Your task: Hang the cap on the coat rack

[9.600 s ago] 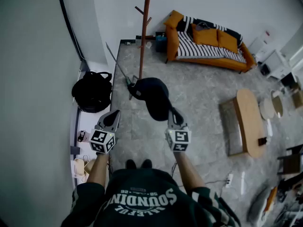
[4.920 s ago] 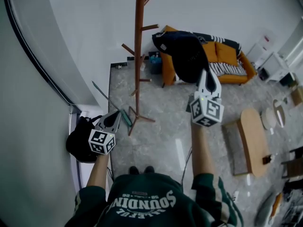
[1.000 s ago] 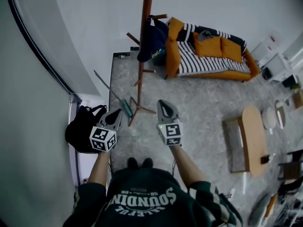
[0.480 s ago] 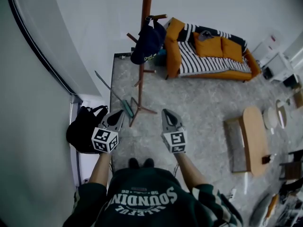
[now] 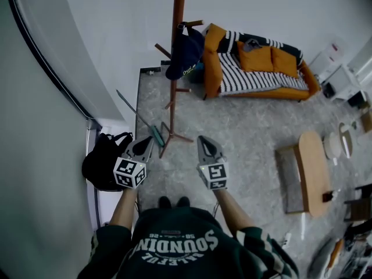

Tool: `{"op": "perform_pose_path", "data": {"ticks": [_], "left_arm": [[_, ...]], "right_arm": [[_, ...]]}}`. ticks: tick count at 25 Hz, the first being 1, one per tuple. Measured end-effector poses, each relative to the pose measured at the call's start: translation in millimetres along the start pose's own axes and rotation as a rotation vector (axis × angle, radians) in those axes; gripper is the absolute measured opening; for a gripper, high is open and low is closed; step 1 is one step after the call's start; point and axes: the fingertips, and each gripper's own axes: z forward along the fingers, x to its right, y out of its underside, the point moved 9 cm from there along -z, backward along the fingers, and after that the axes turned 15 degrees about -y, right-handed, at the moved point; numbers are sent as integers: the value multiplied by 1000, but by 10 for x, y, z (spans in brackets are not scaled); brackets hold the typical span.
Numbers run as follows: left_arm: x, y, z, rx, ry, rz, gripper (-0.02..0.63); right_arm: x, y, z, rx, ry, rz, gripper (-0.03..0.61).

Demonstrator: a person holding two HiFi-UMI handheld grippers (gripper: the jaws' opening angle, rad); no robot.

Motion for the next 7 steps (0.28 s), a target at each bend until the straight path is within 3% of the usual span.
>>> {"op": "perform_pose_path", "data": {"ticks": [7], "left_arm": [[-10,-17,41,-2,2,1,-1]], "right_arm": [[15,-34,35,13,1,17,-2]]}}
